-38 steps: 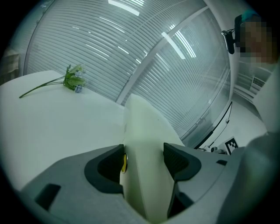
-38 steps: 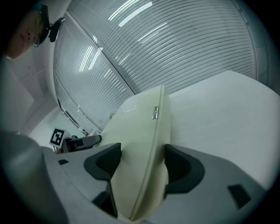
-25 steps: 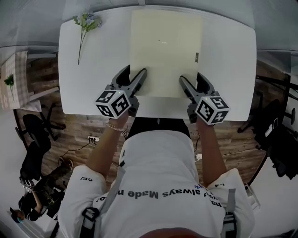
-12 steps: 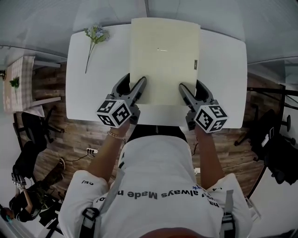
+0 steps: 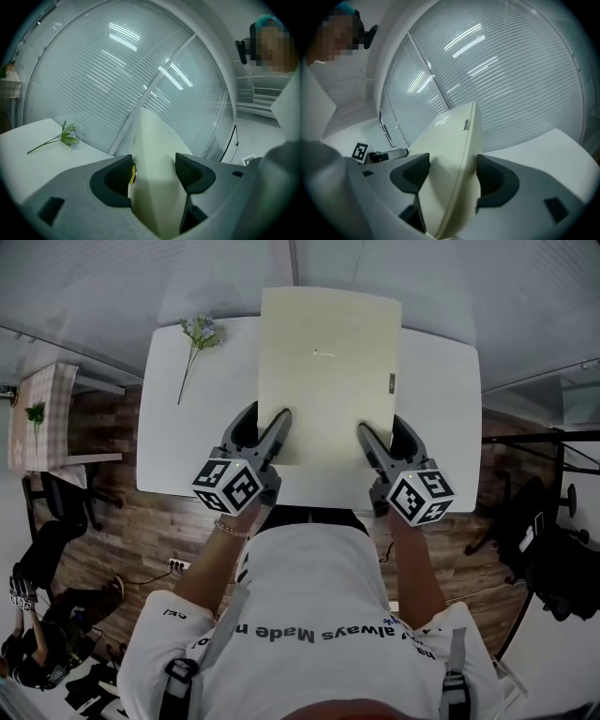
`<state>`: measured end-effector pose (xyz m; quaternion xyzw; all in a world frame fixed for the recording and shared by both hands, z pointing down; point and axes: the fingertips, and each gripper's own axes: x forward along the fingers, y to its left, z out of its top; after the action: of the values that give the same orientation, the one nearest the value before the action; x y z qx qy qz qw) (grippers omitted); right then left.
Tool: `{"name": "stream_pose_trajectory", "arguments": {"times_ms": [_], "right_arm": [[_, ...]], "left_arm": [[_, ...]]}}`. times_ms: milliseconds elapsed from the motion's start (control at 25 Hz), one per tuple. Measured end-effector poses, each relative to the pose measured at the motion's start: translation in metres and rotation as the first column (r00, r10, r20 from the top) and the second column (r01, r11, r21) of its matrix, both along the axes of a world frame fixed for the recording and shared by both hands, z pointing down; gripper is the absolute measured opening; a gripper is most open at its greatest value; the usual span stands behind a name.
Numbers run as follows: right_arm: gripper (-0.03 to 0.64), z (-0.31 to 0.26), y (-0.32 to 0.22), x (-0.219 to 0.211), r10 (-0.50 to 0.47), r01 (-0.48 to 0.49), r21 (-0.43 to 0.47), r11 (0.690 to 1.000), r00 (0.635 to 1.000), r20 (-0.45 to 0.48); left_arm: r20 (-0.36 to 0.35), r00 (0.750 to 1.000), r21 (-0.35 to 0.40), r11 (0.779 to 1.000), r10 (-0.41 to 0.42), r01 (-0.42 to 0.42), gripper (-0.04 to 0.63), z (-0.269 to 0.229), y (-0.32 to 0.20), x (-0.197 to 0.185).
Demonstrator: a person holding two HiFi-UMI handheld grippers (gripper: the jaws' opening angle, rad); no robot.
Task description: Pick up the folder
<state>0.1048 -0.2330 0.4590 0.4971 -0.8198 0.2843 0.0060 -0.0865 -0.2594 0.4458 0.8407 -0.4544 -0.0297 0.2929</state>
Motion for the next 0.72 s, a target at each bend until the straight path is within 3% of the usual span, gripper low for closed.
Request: {"name": "stream_pose_trajectory", "arguments": {"times_ms": [720], "right_arm": [[0.305,-0.093,0.019,0.002,0.006,-0.001,0.161,0.987,1.000,-0.028]], "left_arm": [[-0.034,0.999,0.131,0.991,-0.014,0.018,0.284,-0.088,0.023,0.000]]}}
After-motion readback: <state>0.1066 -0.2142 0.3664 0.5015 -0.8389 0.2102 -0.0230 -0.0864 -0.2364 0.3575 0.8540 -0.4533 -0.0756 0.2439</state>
